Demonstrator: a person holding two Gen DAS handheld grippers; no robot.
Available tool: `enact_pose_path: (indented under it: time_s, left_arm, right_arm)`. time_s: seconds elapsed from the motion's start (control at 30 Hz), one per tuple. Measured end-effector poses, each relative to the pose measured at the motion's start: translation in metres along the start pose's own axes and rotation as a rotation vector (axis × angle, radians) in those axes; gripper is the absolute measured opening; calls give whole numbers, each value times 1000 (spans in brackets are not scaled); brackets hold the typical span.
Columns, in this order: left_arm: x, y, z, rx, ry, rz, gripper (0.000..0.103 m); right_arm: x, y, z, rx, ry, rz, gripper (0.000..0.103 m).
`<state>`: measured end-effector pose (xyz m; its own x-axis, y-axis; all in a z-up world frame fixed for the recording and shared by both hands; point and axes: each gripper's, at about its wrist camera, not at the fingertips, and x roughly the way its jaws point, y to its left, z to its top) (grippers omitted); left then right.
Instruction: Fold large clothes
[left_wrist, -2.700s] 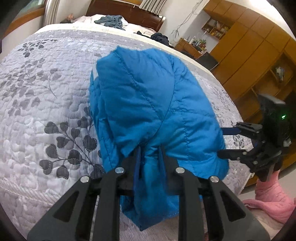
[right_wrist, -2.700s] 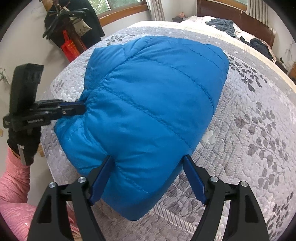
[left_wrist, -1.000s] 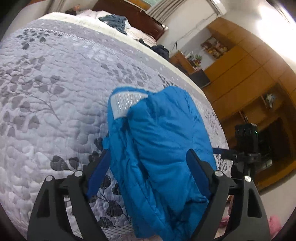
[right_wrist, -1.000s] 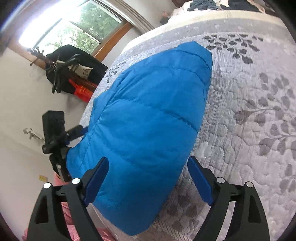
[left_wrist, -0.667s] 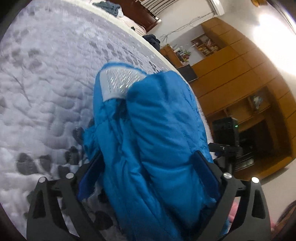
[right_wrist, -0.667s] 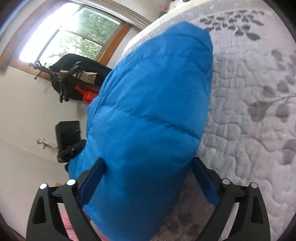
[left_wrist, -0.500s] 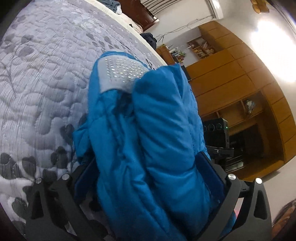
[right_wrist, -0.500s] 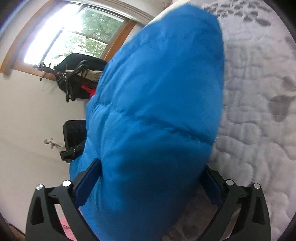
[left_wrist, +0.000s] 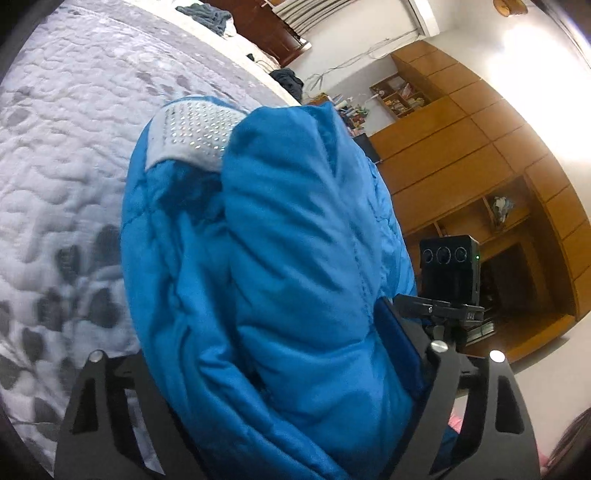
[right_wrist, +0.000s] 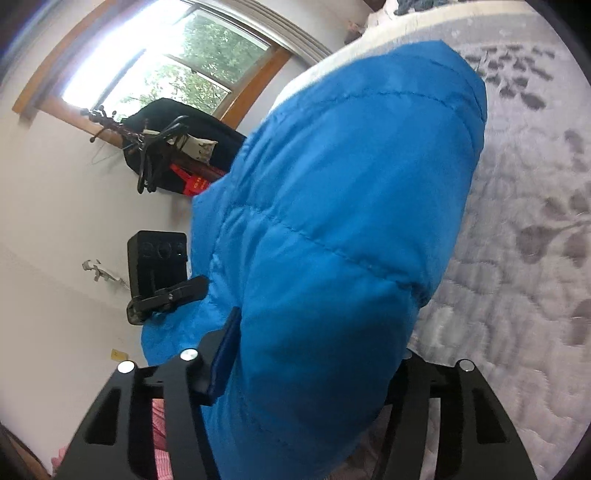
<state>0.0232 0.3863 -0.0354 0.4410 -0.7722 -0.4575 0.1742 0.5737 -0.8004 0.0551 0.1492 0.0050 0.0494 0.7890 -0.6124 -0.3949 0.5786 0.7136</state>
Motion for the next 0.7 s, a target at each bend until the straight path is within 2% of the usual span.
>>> enact_pose_path:
  time_s: [0.2, 0.4, 0.53, 0.63, 0.7]
  left_arm:
    - [38, -43, 14, 27, 27, -69, 77]
    - [102, -91, 43, 69, 55, -115, 76]
    - [143, -99, 55, 95, 70, -98, 75]
    - [173, -91, 63, 95, 85, -75, 74]
    - [185, -84, 63, 106, 86, -62, 74]
  right_arm:
    - [-55, 2, 4, -13, -45, -77, 56]
    - [-123, -13, 15, 4, -95, -165, 56]
    - [-148, -46, 29, 30, -84, -211, 57]
    - [-146, -84, 36, 83, -59, -212, 57]
    - [-142, -105, 37, 116, -49, -195, 62]
